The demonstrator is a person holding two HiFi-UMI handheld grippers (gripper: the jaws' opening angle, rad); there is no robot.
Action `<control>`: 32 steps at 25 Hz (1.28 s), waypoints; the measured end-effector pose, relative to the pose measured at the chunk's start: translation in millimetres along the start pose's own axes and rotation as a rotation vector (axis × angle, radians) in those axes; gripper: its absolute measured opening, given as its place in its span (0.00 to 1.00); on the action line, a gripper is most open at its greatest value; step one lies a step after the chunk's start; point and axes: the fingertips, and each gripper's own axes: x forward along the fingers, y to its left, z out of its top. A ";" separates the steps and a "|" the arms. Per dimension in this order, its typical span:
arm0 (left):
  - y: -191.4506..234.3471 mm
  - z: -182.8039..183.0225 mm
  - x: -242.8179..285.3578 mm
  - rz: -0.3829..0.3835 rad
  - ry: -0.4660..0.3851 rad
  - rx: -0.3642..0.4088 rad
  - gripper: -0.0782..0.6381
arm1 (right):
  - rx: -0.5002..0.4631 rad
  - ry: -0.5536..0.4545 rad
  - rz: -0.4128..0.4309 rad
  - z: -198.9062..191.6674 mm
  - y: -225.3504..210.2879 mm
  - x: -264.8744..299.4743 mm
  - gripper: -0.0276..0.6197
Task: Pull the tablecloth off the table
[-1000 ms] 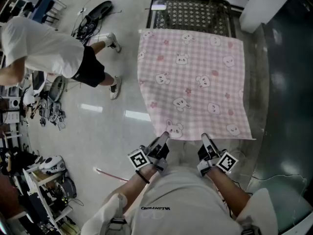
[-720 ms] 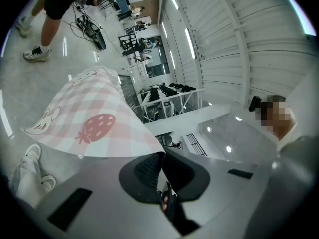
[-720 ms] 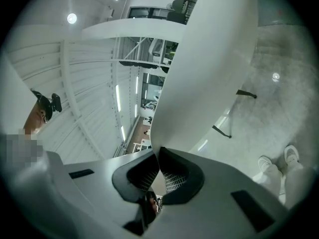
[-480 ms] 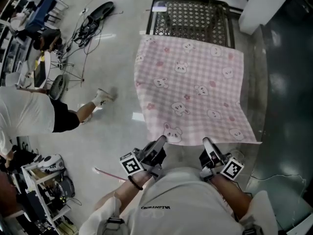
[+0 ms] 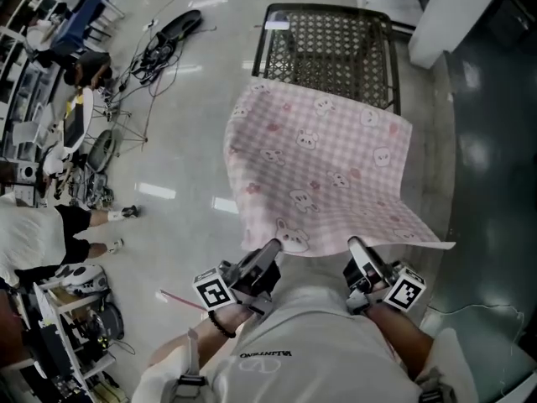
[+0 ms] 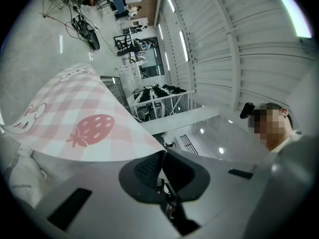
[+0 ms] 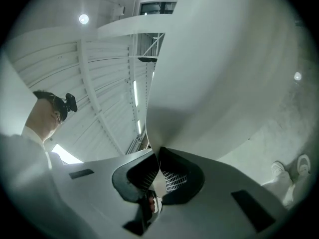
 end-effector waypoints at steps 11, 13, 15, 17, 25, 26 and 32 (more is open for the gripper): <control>-41.5 6.7 3.9 -0.018 0.009 -0.049 0.11 | -0.038 0.011 0.072 13.4 23.4 7.0 0.07; -46.5 7.8 5.1 -0.024 0.010 -0.046 0.11 | -0.029 0.010 0.074 14.1 22.9 8.3 0.07; -50.3 6.8 6.2 -0.033 0.005 -0.050 0.11 | -0.018 0.014 0.072 15.0 20.8 9.9 0.07; -53.4 4.5 4.8 -0.035 -0.002 -0.064 0.11 | -0.014 0.018 0.076 14.7 21.5 9.6 0.07; -32.0 -3.3 -1.6 0.012 -0.016 -0.146 0.11 | 0.020 0.027 0.070 9.7 12.5 9.9 0.07; -31.0 -4.1 1.4 0.010 -0.009 -0.144 0.11 | 0.023 0.027 0.066 10.7 11.5 10.3 0.07; -27.7 -6.1 7.6 0.000 0.019 -0.129 0.11 | 0.035 0.004 0.069 15.5 12.3 9.4 0.07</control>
